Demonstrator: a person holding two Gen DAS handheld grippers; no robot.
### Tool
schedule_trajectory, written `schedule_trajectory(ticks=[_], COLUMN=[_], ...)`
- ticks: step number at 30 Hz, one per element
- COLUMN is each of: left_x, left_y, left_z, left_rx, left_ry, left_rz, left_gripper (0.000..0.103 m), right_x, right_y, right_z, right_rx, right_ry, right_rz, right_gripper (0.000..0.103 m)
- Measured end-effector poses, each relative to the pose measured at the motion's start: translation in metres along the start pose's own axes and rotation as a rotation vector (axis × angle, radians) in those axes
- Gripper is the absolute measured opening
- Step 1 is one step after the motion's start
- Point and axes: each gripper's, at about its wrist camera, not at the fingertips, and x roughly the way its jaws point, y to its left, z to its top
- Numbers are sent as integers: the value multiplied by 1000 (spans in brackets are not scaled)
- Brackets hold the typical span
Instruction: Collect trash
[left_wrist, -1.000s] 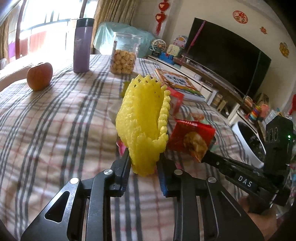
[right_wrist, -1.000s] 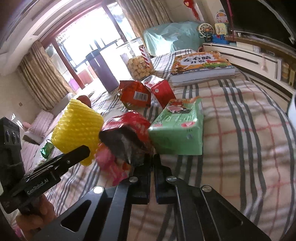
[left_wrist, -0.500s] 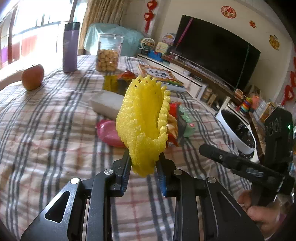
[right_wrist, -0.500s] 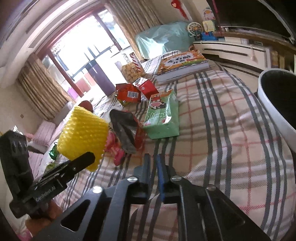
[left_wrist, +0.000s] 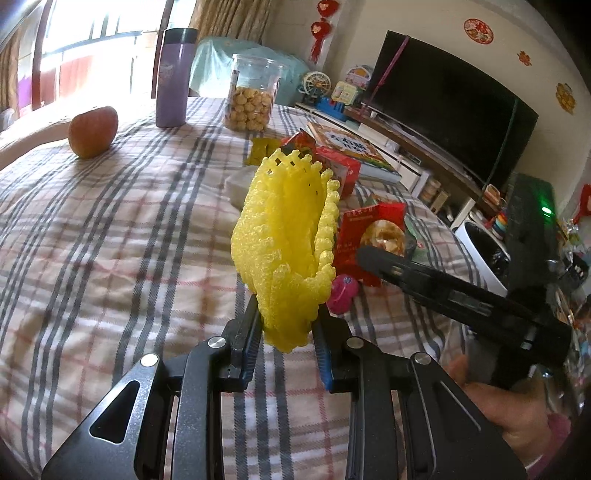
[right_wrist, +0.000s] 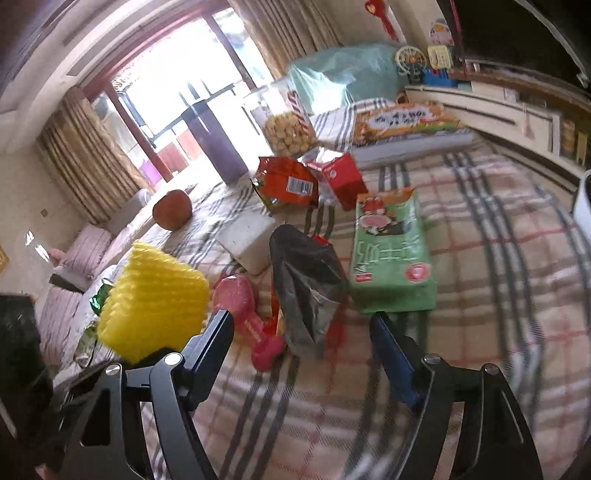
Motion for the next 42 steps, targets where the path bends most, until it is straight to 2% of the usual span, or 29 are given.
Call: schedule_trajectory(ticks=[1, 2, 3, 4, 6, 14, 27, 42], left_x=[1, 1, 1, 1, 1, 5, 19, 36], left_y=[-1, -3, -5, -7, -12, -41, -111, -173], left_z=[-1, -1, -2, -2, -2, -4, -7, -2], left_rx=[1, 3, 7, 11, 21, 66, 186, 274], left_ry=[3, 5, 7, 7, 7, 20, 60, 87], left_rz=[-4, -8, -12, -16, -24, -78, -175, -241], left_gripper=[25, 25, 25, 25, 25, 25, 25, 25], right_x=[5, 9, 12, 12, 5, -42, -119, -158], right_y=[1, 1, 1, -1, 0, -12, -75, -129], right_z=[1, 1, 1, 0, -2, -16, -31, -39], right_rx=[-1, -5, -3, 4, -10, -3, 113, 206], right_ry=[0, 7, 16, 18, -1, -44, -127, -185], right_rz=[-13, -29, -37, -34, -33, -14, -93, -162], right_gripper=[66, 45, 37, 37, 29, 29, 29, 29])
